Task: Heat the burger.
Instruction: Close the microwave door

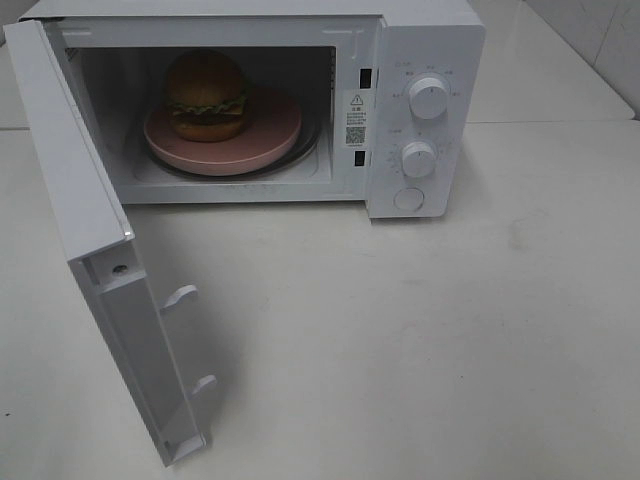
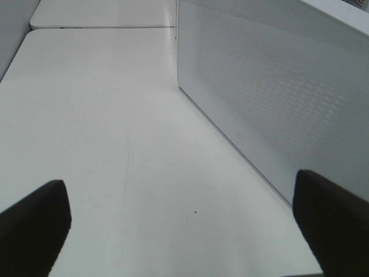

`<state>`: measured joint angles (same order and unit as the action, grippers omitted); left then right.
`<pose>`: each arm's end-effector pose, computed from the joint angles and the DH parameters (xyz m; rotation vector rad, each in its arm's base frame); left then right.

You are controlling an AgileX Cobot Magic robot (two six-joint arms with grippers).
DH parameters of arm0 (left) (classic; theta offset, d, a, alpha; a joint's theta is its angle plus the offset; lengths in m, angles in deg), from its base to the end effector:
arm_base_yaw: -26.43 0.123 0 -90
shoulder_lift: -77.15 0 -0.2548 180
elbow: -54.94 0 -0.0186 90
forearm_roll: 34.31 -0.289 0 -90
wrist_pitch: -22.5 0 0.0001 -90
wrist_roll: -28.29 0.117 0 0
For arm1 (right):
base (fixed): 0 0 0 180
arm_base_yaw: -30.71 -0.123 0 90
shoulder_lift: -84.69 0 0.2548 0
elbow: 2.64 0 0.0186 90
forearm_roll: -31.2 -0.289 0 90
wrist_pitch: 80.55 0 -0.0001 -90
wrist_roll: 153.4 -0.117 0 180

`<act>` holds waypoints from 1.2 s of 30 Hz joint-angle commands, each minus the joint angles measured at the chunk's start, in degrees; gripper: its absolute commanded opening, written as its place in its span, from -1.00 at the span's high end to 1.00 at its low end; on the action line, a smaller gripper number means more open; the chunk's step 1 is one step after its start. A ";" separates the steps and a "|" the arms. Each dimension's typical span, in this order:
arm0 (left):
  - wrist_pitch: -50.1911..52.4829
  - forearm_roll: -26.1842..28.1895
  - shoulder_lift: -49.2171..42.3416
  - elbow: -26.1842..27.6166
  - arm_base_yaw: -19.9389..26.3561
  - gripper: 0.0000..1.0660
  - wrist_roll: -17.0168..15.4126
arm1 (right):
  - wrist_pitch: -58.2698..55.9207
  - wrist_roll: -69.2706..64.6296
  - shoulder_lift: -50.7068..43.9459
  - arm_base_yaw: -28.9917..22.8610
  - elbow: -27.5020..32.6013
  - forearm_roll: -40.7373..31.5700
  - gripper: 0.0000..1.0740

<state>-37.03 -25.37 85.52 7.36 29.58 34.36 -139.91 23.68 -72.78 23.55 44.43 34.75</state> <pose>0.0826 -0.0112 0.2879 0.0569 2.0061 -0.0830 0.1197 0.0088 0.2653 -0.0901 2.2470 0.0177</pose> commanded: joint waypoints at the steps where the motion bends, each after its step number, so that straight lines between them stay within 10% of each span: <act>1: 0.63 0.17 -1.26 -0.29 0.11 -0.88 -0.29 | 0.23 0.06 -6.88 0.46 0.17 -0.17 -0.41; 36: 0.63 0.11 -1.20 -0.29 0.11 -0.88 -0.34 | 0.23 0.11 -15.53 0.46 0.17 -0.11 -0.41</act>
<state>-37.03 -25.37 85.52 7.36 29.58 34.36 -139.91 23.74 -86.82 23.60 44.43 34.69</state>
